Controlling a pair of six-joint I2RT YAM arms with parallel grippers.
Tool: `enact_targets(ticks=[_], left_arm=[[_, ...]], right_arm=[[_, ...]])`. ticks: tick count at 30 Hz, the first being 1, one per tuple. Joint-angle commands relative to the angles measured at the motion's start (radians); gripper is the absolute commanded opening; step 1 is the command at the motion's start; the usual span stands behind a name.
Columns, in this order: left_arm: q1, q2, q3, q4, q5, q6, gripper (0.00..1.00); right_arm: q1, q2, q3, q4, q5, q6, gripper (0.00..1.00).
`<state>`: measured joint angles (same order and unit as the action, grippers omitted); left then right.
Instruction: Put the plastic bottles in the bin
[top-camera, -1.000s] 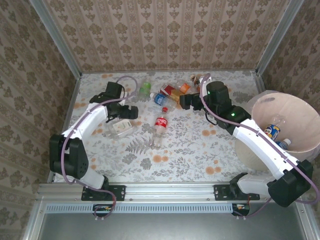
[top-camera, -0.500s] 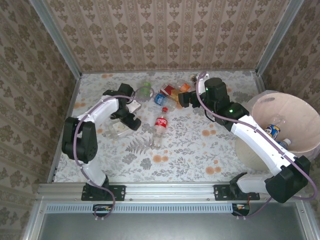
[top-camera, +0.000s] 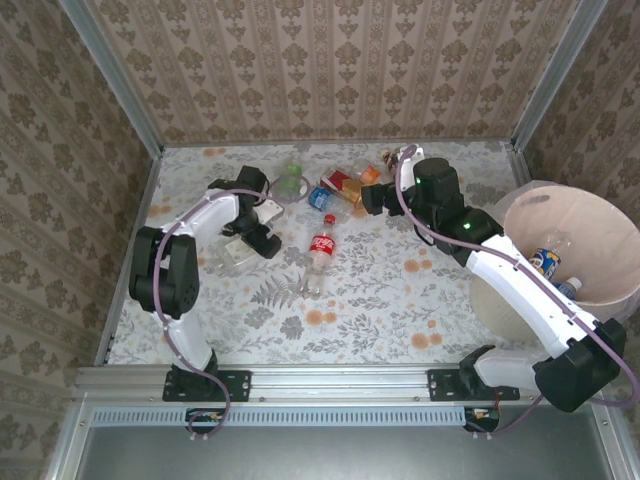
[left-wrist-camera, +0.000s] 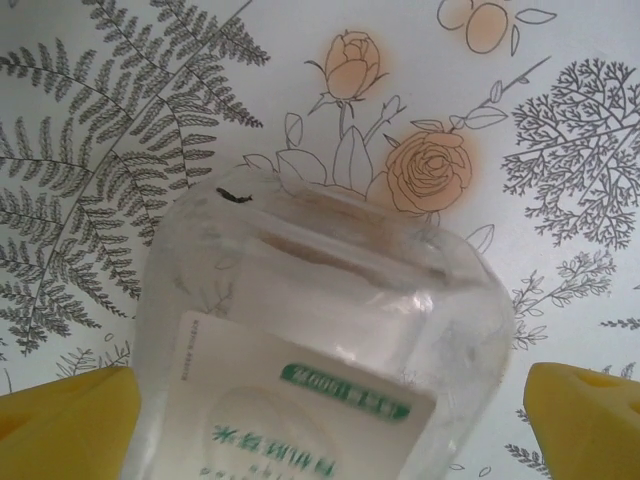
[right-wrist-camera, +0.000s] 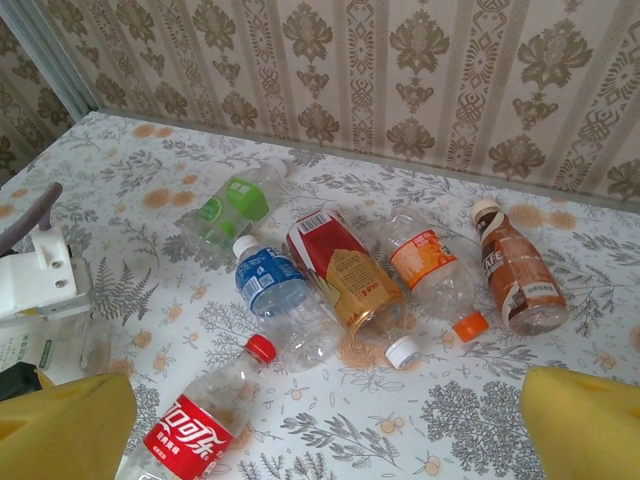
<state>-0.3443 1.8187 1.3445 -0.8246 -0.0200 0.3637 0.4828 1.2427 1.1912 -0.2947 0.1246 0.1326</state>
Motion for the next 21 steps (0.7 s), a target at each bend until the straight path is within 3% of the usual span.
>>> enact_targets(ticks=[1,6,13,21], left_arm=[[0.005,-0.040,0.016,0.022,-0.004,0.001,1.00],[0.037,-0.084,-0.001,-0.023,0.031,0.028,1.00],[0.069,-0.019,0.013,-0.155,0.007,0.045,1.00],[0.030,0.038,-0.010,-0.098,0.068,0.062,1.00]], right_arm=[[0.007,-0.020,-0.008,-0.009,0.023,-0.008,1.00],[0.007,-0.021,-0.007,-0.013,0.023,-0.002,1.00],[0.007,-0.032,-0.013,-0.018,0.045,-0.034,1.00],[0.007,-0.043,-0.022,-0.023,0.070,-0.062,1.00]])
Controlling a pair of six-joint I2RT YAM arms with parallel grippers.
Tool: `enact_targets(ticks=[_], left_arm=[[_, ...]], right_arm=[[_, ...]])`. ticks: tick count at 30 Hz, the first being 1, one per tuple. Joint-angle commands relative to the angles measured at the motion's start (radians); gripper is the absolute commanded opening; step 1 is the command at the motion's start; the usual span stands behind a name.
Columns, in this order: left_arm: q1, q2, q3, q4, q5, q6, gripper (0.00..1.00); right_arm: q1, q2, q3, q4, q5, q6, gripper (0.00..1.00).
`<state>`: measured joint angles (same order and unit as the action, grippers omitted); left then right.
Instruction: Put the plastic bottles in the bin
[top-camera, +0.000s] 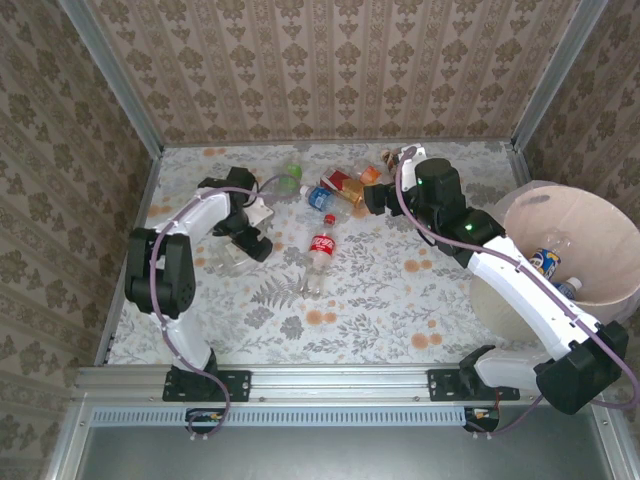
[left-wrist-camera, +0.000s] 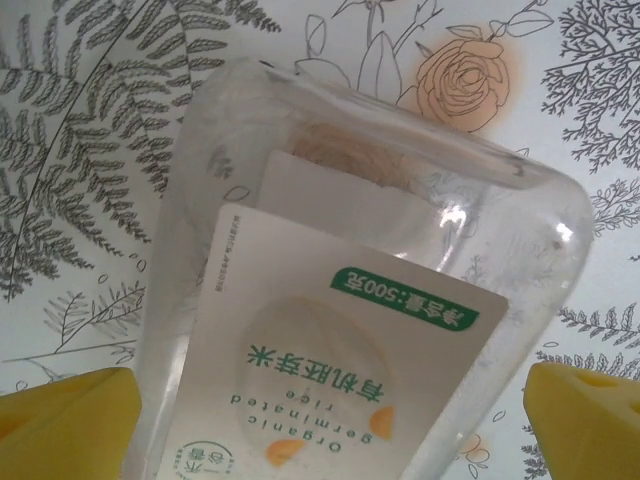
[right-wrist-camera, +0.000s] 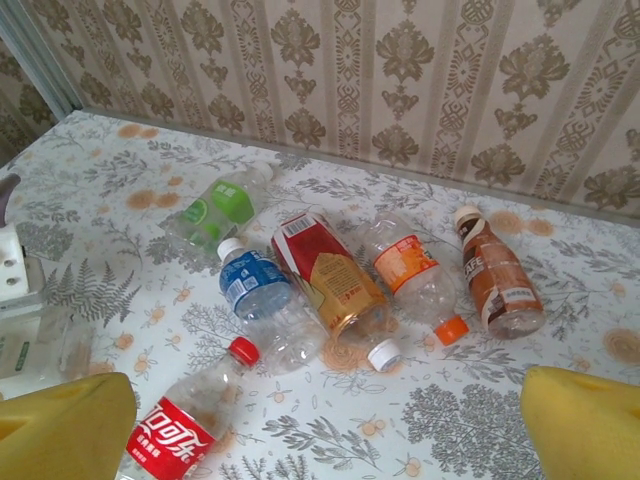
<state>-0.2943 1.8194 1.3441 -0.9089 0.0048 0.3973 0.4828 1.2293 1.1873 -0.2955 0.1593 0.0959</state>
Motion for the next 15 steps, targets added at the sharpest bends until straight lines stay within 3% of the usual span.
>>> enact_targets(ticks=[1,5,15], left_arm=[[-0.026,0.050,-0.021,0.003,0.023,0.030,1.00],[-0.026,0.075,-0.049,0.076,-0.068,0.027,1.00],[-0.057,0.050,-0.072,0.146,-0.064,-0.042,0.94]], right_arm=[[0.006,-0.033,-0.021,-0.022,0.037,-0.025,1.00],[0.007,-0.046,-0.031,-0.018,0.040,-0.029,1.00],[0.007,-0.036,-0.025,-0.013,0.039,-0.030,1.00]])
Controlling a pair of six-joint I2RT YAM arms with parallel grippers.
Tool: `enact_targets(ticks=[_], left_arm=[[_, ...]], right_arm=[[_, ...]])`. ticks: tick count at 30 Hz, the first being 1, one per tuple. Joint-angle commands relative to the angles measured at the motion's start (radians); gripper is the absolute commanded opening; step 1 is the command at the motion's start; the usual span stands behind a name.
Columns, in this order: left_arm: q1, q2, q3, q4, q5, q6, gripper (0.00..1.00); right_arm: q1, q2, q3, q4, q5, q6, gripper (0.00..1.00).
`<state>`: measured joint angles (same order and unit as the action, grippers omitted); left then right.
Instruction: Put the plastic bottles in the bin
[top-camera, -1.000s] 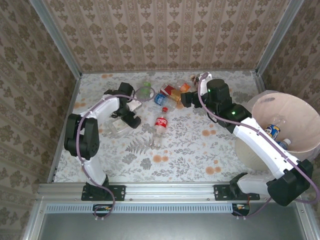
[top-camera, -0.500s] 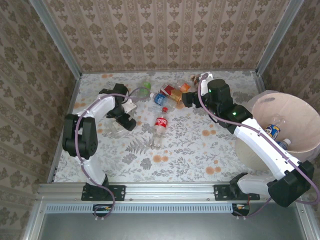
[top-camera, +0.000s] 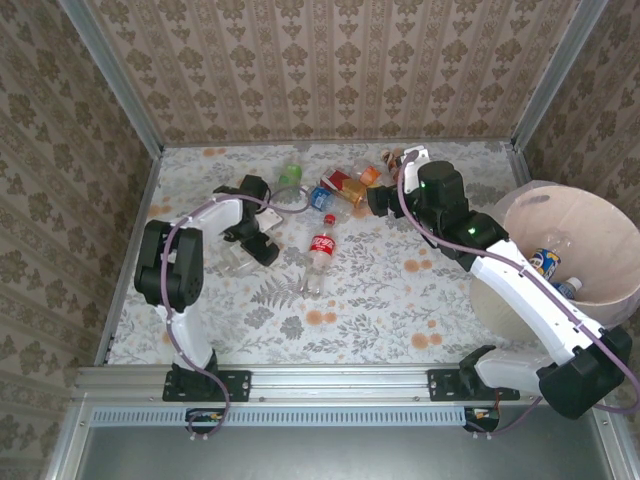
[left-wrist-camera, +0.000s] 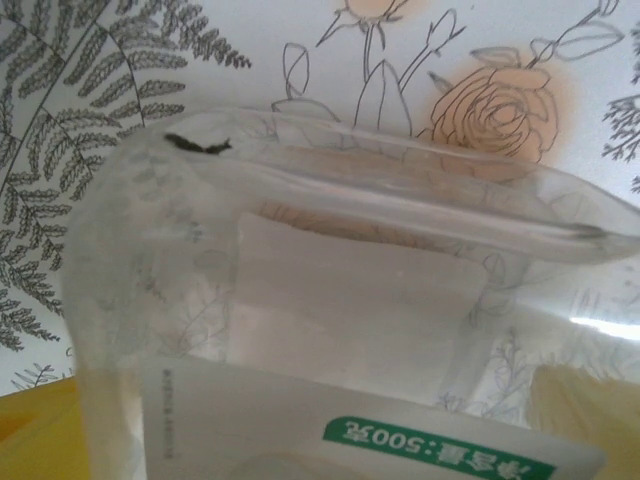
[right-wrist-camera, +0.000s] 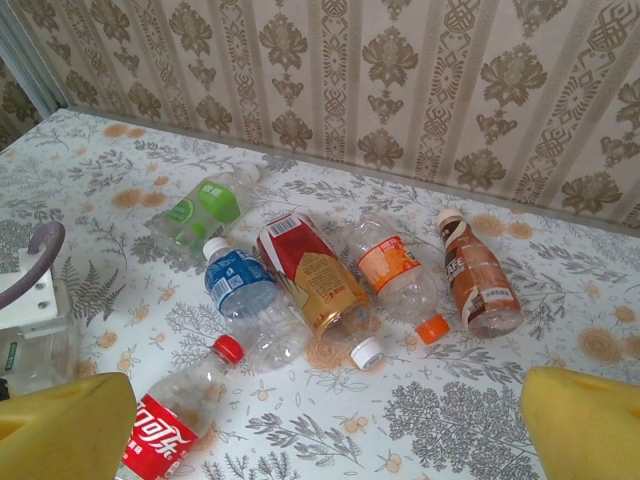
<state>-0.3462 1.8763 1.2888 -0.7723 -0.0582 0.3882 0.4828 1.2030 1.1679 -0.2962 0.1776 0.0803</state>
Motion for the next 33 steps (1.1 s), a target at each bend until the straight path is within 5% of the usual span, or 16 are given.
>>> enact_targets(ticks=[1,11,19,27,33], left_arm=[[-0.006,0.007,-0.008,-0.007,-0.007,-0.043,0.92],[0.016,-0.140,0.003,0.103,0.032,-0.221,0.74],[0.012,-0.384,-0.057,0.355,0.223,-0.558,0.71],[-0.065,-0.488,-0.122,0.602,0.129,-0.980,0.69],[-0.138,-0.505,-0.117,0.625,0.085,-1.117,0.66]], right_arm=[[0.007,-0.008,-0.001,-0.015,0.020,-0.016,1.00],[0.009,-0.011,-0.019,0.014,-0.058,0.039,1.00],[0.059,0.004,-0.091,0.241,-0.226,0.139,1.00],[0.158,0.111,-0.136,0.472,-0.256,0.175,1.00],[0.222,0.231,-0.131,0.567,-0.294,0.121,1.00]])
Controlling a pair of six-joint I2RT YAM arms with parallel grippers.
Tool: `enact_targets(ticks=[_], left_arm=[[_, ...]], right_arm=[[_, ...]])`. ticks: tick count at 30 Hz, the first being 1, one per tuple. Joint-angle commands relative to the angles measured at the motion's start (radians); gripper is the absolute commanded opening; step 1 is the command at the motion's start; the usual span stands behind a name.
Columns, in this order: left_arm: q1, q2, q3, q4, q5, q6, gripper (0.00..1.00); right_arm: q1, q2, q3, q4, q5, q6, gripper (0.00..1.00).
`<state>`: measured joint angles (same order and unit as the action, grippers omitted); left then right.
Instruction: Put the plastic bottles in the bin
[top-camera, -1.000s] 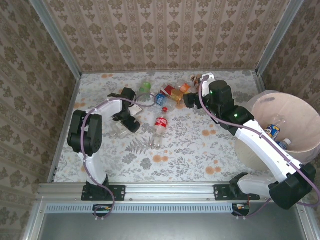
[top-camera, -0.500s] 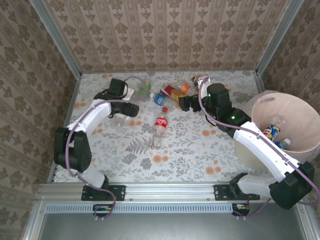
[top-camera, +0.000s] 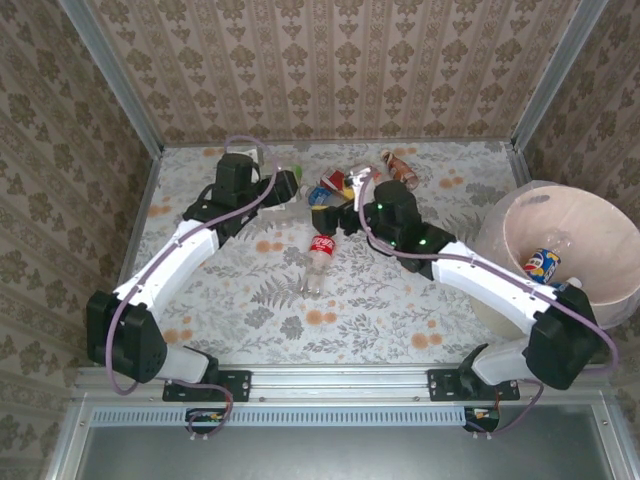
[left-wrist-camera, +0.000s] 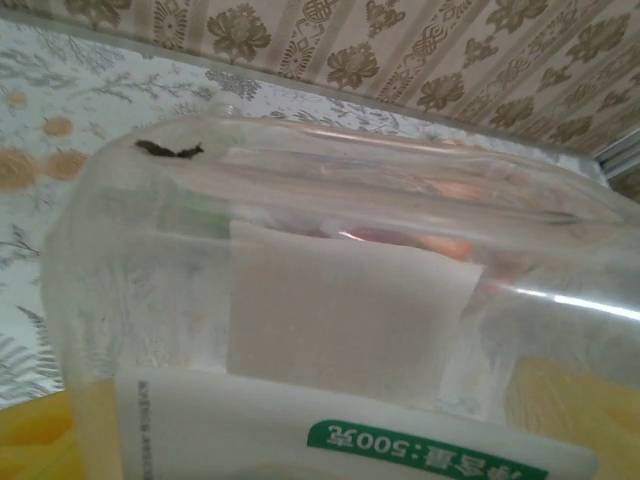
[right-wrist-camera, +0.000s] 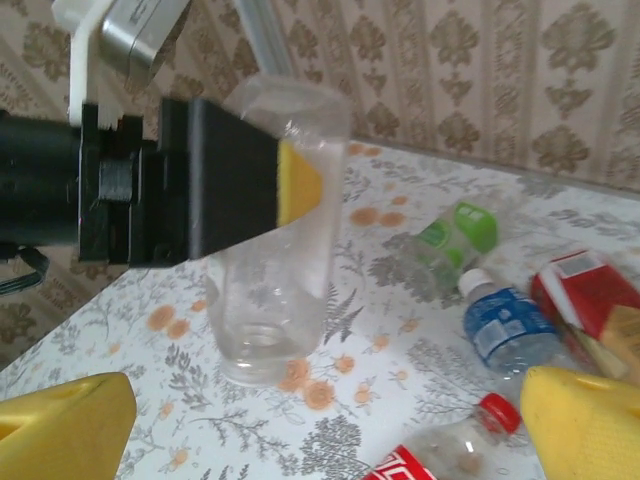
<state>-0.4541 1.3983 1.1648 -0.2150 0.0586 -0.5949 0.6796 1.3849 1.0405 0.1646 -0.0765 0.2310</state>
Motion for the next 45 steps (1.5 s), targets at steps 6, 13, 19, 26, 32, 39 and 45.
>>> enact_targets(ticks=[6,13,19,26,32,39,45], left_arm=[[-0.045,-0.029,0.015,0.067,-0.037,-0.188,0.65],[-0.052,-0.037,-0.004,0.105,-0.009,-0.219,0.65],[-0.048,-0.061,-0.025,0.125,0.003,-0.224,0.65],[-0.035,-0.067,-0.037,0.155,0.071,-0.224,0.66],[-0.035,-0.041,-0.024,0.182,0.132,-0.229,0.66],[-0.034,-0.030,-0.013,0.186,0.155,-0.231,0.67],[-0.010,-0.044,0.024,0.199,0.224,-0.202,0.88]], right_arm=[[0.061,0.147,0.005,0.220,-0.090,-0.053,1.00],[0.074,0.238,0.069,0.242,0.076,0.017,1.00],[0.048,0.287,0.098,0.255,0.115,0.176,1.00],[-0.021,0.330,0.161,0.221,-0.045,0.205,0.99],[-0.022,0.374,0.250,0.174,-0.125,0.108,0.83],[-0.023,0.376,0.303,0.049,-0.091,0.022,0.59],[-0.027,0.303,0.284,-0.095,-0.008,-0.056,0.48]])
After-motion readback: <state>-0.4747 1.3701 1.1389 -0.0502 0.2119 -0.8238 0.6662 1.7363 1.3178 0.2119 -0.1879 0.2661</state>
